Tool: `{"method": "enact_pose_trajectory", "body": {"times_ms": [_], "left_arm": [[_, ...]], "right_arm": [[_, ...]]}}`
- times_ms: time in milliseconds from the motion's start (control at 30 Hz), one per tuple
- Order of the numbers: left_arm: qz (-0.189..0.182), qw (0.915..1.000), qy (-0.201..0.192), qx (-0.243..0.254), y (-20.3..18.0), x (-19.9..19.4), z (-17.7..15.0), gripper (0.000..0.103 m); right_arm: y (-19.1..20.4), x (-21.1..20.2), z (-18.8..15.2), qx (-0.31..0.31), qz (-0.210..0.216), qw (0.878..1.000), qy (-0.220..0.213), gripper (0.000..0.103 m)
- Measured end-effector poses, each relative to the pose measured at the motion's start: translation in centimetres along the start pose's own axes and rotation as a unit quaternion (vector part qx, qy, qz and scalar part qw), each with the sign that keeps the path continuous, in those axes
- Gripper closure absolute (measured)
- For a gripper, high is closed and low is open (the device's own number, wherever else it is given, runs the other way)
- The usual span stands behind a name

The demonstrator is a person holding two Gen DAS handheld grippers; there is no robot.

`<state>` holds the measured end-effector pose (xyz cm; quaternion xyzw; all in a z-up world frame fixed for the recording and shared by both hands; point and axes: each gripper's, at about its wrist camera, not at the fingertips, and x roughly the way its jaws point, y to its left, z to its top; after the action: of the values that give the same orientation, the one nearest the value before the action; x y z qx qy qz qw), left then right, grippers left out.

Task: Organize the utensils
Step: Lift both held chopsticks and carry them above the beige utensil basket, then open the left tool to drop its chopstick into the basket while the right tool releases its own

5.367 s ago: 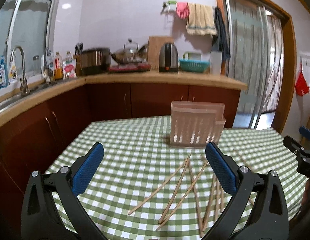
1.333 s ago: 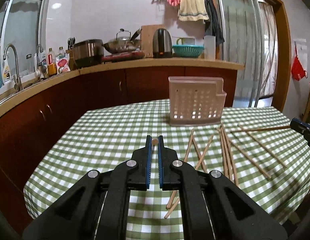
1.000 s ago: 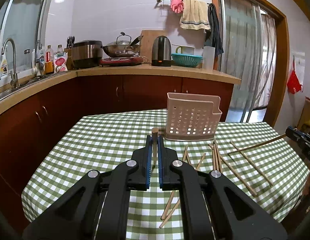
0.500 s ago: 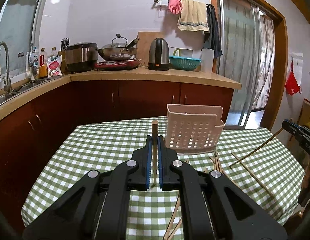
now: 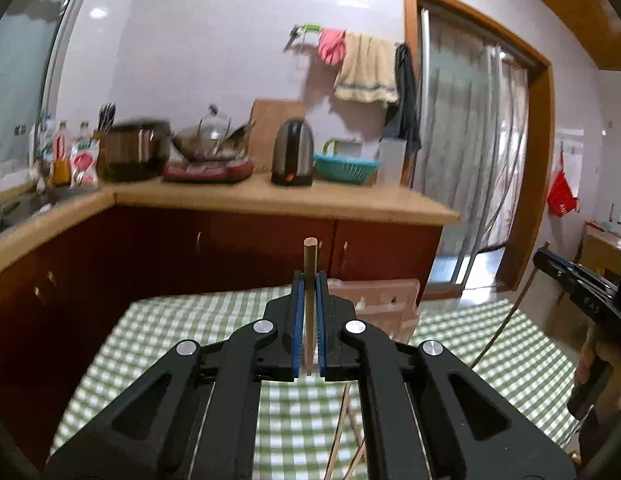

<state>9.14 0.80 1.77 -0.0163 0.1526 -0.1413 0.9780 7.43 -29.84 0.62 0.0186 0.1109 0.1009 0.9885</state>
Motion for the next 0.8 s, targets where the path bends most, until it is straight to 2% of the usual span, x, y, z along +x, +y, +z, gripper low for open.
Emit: {"method": "enact_pose_trajectory", "body": {"times_ms": [300, 467, 600, 800], "left_arm": [[-0.031, 0.9989, -0.031, 0.017, -1.5, 2.3, 5.9, 0.097], [-0.043, 0.9988, -0.017, 0.019, -1.6, 5.2, 7.7, 0.097], [-0.051, 0.9983, 0.016, 0.023, -1.7, 8.4, 7.0, 0.097], [-0.048, 0.9965, 0.065, 0.023, -1.5, 12.7, 4.0, 0.097]], "right_arm": [[0.1, 3.3, 5.6, -0.006, 0.022, 0.998, -0.062, 0.096], [-0.2, 6.0, 7.2, -0.001, 0.027, 0.996, -0.083, 0.096], [-0.3, 8.6, 6.6, 0.009, 0.032, 0.997, -0.077, 0.096], [-1.0, 12.6, 3.4, 0.041, 0.038, 0.998, -0.032, 0.096]]}}
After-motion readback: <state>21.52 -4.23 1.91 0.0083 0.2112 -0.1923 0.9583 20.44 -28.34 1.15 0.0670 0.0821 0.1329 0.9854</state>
